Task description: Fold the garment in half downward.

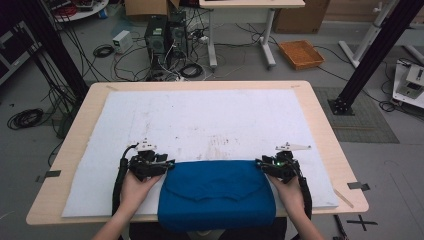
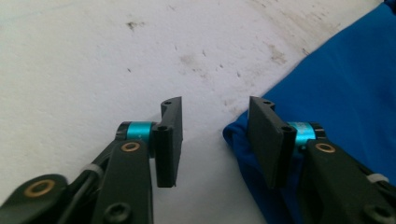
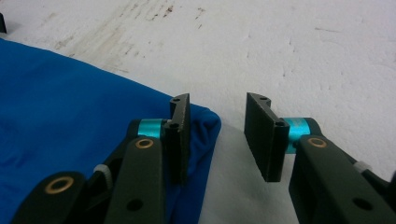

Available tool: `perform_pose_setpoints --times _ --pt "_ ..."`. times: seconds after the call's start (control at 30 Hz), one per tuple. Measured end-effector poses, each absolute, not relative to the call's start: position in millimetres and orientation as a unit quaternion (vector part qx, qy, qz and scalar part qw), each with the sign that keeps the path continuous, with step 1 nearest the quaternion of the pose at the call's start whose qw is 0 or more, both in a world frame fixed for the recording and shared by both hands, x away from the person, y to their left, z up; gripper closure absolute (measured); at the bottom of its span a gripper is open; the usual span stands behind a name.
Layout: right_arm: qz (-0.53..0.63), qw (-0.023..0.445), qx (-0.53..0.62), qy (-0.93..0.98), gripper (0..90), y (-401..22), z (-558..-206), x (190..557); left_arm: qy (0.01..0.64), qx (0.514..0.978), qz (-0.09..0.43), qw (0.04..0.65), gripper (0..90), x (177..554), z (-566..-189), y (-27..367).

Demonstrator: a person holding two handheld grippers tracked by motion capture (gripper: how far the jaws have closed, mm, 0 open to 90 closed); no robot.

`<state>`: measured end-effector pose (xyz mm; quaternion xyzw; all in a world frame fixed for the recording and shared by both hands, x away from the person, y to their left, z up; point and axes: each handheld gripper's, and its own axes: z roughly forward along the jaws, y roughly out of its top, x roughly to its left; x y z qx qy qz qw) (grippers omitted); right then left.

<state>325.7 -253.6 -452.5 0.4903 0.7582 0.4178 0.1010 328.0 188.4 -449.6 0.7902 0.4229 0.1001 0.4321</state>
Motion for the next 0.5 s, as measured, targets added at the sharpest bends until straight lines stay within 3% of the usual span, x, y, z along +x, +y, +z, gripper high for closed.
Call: perform_pose_setpoints --times 0.1,0.23,0.5 --pt "0.419 0.1 0.477 0.766 76.3 -251.5 -452.8 323.0 0.411 0.795 0.092 0.436 68.1 323.8 -449.9 186.7" --pt "0.419 0.113 0.465 0.772 81.9 -248.1 -451.6 320.2 0.395 0.8 0.094 0.441 83.7 319.9 -450.3 183.5" --pt "0.432 0.125 0.455 0.768 82.6 -251.1 -446.7 317.5 0.391 0.795 0.098 0.453 86.3 319.3 -447.8 186.3"
